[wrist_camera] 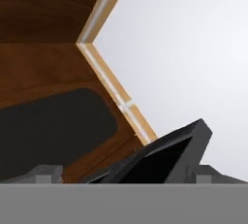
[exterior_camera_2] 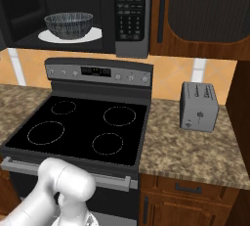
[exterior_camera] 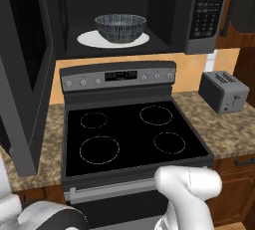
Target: Open the microwave, place the bowl with waffle inside the microwave, then close the microwave door and turn it on.
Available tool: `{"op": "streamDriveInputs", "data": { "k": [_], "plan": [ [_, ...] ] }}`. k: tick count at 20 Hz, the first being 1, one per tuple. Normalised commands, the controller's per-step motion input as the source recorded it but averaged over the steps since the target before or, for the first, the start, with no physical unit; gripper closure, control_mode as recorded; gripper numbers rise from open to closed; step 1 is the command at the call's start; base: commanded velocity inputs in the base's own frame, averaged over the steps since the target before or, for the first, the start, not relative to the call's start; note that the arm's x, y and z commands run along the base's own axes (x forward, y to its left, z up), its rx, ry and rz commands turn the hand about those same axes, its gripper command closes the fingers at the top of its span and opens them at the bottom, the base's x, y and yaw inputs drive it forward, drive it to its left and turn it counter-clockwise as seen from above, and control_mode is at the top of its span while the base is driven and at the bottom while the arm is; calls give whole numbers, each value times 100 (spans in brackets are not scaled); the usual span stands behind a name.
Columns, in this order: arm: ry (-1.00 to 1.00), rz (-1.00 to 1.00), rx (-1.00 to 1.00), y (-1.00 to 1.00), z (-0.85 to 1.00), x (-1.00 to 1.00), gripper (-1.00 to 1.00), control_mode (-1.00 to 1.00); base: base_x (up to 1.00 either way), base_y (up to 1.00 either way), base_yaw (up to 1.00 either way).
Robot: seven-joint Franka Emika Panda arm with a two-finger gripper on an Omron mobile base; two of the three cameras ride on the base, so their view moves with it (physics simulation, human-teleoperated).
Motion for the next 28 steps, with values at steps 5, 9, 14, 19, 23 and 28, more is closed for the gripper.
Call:
{"op": "streamDriveInputs", "data": {
  "k": [5, 9, 14, 19, 23, 28],
  "plan": [
    [0, -27, 4, 2, -7, 1, -100, -100, 0, 0, 0],
    [0, -20, 19, 0, -3, 20, -100, -100, 0, 0, 0],
    [0, -16, 17, 0, 4, 20, -100, -100, 0, 0, 0],
    [0, -15, 15, -2, 14, 22, -100, -100, 0, 0, 0],
    [7, -12, 7, -39, 5, 54, -100, -100, 0, 0, 0],
    [3, -9, 12, -73, 4, 62, -100, -100, 0, 0, 0]
  ]
}}
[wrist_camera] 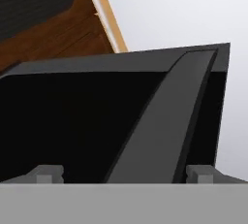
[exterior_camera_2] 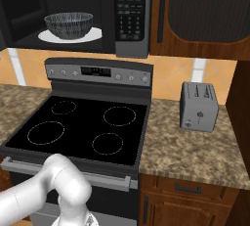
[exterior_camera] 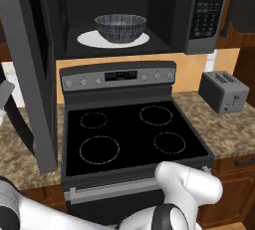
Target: Open the microwave, place the bowl with waffle inside the microwave, then close the microwave door and turn it on.
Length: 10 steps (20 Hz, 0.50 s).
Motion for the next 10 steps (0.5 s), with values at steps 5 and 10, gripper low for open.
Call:
{"op": "streamDriveInputs", "data": {
  "k": [5, 10],
  "plan": [
    [4, -2, 13, -89, 11, 84, -100, -100, 0, 0, 0],
    [12, 0, 12, -80, 18, 89, -100, -100, 0, 0, 0]
  ]
}}
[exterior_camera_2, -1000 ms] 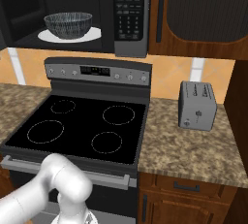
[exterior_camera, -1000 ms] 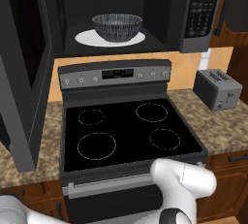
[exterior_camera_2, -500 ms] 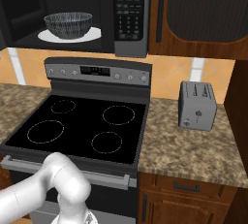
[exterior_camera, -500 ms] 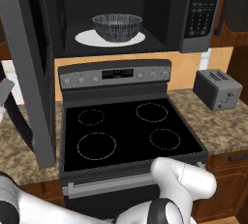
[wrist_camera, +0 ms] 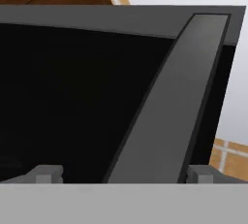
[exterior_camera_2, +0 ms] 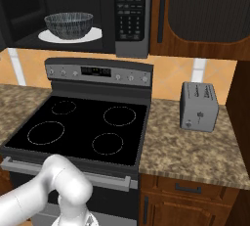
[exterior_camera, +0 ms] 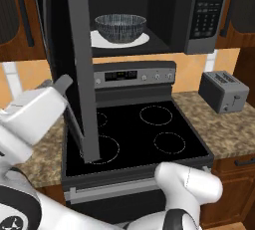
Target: Open the microwave, place the bowl with waffle inside the microwave, then close the microwave door and turn it on.
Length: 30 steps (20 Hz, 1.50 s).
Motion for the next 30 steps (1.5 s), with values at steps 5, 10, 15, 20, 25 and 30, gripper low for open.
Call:
{"op": "streamDriveInputs", "data": {
  "k": [5, 10, 15, 20, 25, 30],
  "plan": [
    [14, 0, 11, -79, 24, 94, -100, -100, 0, 0, 0],
    [14, 0, 10, -78, 31, 92, -100, -100, 0, 0, 0],
    [13, 0, 9, -68, 26, 97, -100, -100, 0, 0, 0],
    [12, 2, 7, -41, 22, 100, -100, -100, 0, 0, 0],
    [13, 11, 8, -23, 35, 100, -100, -100, 0, 0, 0],
    [0, 15, 8, -13, 3, 70, -100, -100, 0, 0, 0]
  ]
}}
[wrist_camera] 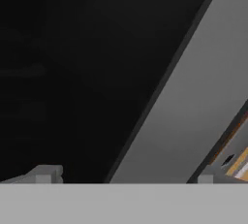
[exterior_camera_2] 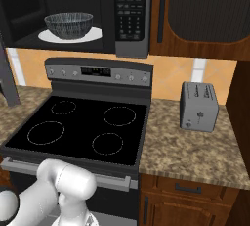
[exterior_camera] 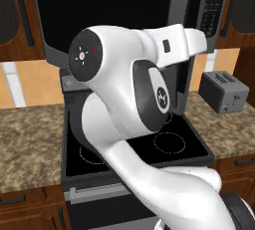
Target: Open the microwave, place the bowl with waffle inside the microwave, then close the microwave door and turn it on.
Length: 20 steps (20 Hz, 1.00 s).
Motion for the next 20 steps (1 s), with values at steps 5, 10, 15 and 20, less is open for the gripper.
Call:
{"op": "streamDriveInputs", "data": {
  "k": [5, 10, 15, 20],
  "plan": [
    [-4, 13, 8, -13, 0, 72, -100, -100, 0, 0, 0],
    [-3, 11, 6, -4, 0, 62, -100, -100, 0, 0, 0],
    [-4, 9, 7, -14, 0, 65, -100, -100, 0, 0, 0],
    [-10, 11, 9, -29, 0, 77, -100, -100, 0, 0, 0]
  ]
}}
